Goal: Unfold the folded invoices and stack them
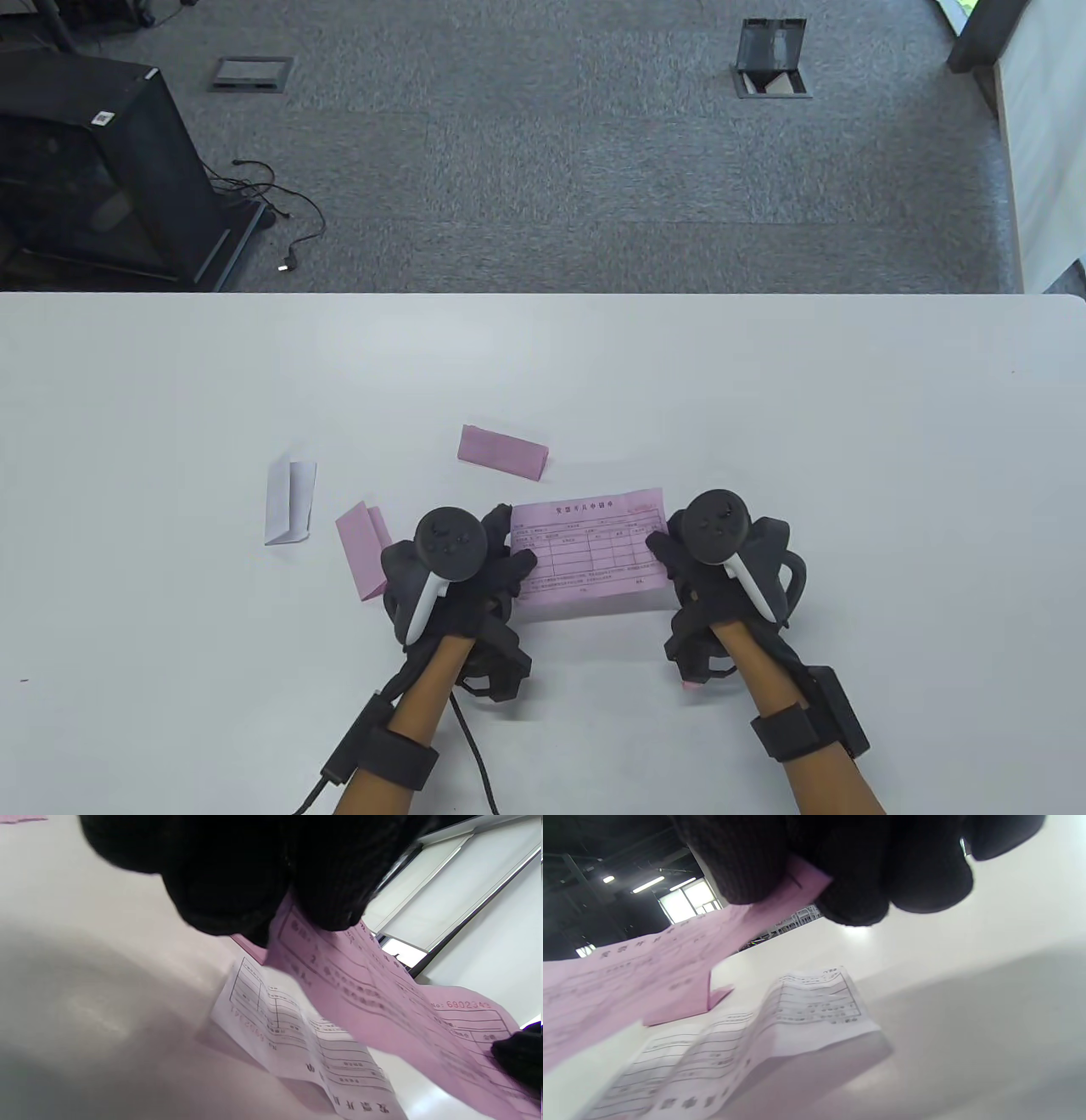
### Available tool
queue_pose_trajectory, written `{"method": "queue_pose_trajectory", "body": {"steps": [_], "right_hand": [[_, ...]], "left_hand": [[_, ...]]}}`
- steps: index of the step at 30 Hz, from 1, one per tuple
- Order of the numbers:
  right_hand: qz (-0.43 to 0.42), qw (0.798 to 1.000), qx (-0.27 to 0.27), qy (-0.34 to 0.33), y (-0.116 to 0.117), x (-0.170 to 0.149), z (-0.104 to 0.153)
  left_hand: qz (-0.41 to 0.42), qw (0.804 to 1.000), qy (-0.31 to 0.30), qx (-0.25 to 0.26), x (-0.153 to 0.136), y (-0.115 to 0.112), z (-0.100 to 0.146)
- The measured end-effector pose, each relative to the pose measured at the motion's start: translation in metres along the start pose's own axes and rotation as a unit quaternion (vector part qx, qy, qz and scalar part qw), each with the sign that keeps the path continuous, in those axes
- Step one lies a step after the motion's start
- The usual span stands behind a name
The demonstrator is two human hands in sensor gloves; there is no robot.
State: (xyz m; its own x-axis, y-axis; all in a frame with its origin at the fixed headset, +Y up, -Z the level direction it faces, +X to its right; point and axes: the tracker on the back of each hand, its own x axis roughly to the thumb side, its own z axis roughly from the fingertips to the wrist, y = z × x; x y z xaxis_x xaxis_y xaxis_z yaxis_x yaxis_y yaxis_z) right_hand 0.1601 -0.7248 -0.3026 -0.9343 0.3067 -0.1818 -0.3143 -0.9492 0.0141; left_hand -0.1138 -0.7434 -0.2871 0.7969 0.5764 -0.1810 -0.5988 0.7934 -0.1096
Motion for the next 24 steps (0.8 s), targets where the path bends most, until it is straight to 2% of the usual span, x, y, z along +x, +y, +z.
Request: {"method": "queue_pose_trajectory", "body": {"steps": [7,14,24], "right_hand": [[0.086,0.996,0.01,0.02,0.022,0.009,-0.021],[0.168,0.985,0.018,0.021,0.045,0.015,-0.032],[0.228,0.972,0.029,0.04,0.049,0.019,-0.036]], "left_hand": [[-0.062,0.997,0.043,-0.018,0.008,-0.016,-0.031],[-0.125,0.99,0.061,-0.037,0.01,-0.034,-0.048],[-0.205,0.975,0.08,-0.021,0.015,-0.039,-0.056]]}}
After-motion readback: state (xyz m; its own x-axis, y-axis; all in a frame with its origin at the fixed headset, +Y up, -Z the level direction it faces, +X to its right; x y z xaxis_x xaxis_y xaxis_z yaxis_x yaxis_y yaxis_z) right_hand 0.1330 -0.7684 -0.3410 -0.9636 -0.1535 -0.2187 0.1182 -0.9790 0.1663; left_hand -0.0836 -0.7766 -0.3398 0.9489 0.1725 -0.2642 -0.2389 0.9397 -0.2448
